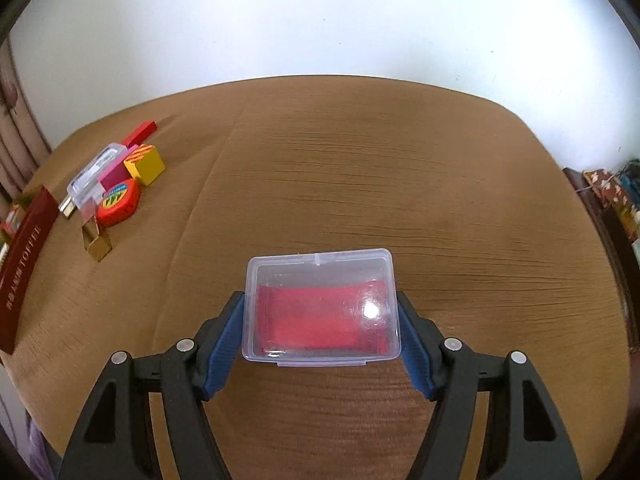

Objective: Organize rigid objects
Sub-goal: 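Grasp the red-and-gold lipstick tube with left while right holds clear box, then lower the lipstick tube into the tray and open the left tool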

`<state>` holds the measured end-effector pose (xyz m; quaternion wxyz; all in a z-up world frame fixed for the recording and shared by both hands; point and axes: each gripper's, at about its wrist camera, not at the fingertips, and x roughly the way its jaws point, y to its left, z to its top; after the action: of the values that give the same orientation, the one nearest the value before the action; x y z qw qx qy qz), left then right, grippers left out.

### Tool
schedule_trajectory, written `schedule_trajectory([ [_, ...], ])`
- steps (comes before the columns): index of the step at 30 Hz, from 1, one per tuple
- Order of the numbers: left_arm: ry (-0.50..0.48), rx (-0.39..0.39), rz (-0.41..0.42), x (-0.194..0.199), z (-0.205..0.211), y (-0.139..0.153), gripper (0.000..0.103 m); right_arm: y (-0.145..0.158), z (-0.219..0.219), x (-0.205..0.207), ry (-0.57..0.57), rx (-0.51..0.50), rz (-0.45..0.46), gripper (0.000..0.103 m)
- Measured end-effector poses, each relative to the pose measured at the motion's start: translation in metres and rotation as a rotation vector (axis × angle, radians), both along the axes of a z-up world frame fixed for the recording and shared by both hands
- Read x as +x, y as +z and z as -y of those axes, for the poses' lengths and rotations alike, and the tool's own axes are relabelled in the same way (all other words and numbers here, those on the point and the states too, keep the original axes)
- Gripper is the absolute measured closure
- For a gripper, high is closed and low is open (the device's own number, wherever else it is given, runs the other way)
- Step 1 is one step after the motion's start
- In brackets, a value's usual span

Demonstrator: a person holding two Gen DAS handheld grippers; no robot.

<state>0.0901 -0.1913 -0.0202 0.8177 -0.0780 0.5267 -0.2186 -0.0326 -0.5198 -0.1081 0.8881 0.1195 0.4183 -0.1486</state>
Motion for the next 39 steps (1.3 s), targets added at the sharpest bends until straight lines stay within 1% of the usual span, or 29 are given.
schedule_trajectory([
  [2, -0.019, -0.017, -0.050, 0.017, 0.028, -0.006, 0.051, -0.002, 0.006, -0.002, 0.001, 0.024, 0.021, 0.035],
  [5, -0.042, 0.023, -0.116, 0.036, 0.061, -0.019, 0.051, -0.003, 0.010, -0.004, 0.004, 0.053, 0.047, 0.035],
  [8, -0.050, 0.050, -0.152, 0.056, 0.089, -0.030, 0.051, -0.005, 0.017, -0.004, 0.010, 0.085, 0.066, 0.035],
  [11, -0.031, 0.097, -0.174, 0.066, 0.098, -0.038, 0.051, -0.005, 0.017, -0.006, 0.021, 0.105, 0.081, 0.035],
  [12, -0.021, 0.102, -0.185, 0.070, 0.100, -0.041, 0.051, -0.004, 0.018, -0.008, 0.026, 0.112, 0.086, 0.035],
  [15, 0.016, 0.101, -0.233, 0.080, 0.099, -0.051, 0.051, -0.003, 0.020, -0.011, 0.035, 0.135, 0.099, 0.035],
  [19, 0.074, 0.082, -0.263, 0.093, 0.094, -0.061, 0.051, -0.004, 0.020, -0.011, 0.045, 0.152, 0.107, 0.035],
  [21, 0.088, 0.090, -0.276, 0.098, 0.092, -0.066, 0.051, -0.004, 0.020, -0.011, 0.048, 0.157, 0.108, 0.035],
  [23, 0.103, 0.110, -0.275, 0.101, 0.091, -0.071, 0.051, -0.003, 0.023, -0.015, 0.047, 0.162, 0.112, 0.035],
  [25, 0.105, 0.112, -0.259, 0.098, 0.087, -0.073, 0.052, -0.004, 0.022, -0.013, 0.047, 0.164, 0.111, 0.035],
  [27, 0.106, 0.139, -0.233, 0.096, 0.086, -0.071, 0.076, -0.004, 0.022, -0.013, 0.047, 0.164, 0.111, 0.035],
  [29, 0.109, 0.157, -0.215, 0.096, 0.085, -0.069, 0.081, -0.004, 0.021, -0.013, 0.046, 0.163, 0.111, 0.035],
  [31, 0.104, 0.160, -0.195, 0.092, 0.080, -0.065, 0.082, -0.005, 0.021, -0.013, 0.046, 0.163, 0.112, 0.035],
  [32, 0.100, 0.160, -0.189, 0.086, 0.069, -0.064, 0.082, -0.005, 0.021, -0.012, 0.046, 0.163, 0.112, 0.035],
  [34, 0.083, 0.143, -0.189, 0.077, 0.059, -0.063, 0.082, -0.005, 0.021, -0.012, 0.047, 0.160, 0.110, 0.035],
  [39, 0.049, 0.084, -0.136, 0.033, 0.033, -0.033, 0.082, -0.005, 0.020, -0.010, 0.048, 0.154, 0.106, 0.035],
])
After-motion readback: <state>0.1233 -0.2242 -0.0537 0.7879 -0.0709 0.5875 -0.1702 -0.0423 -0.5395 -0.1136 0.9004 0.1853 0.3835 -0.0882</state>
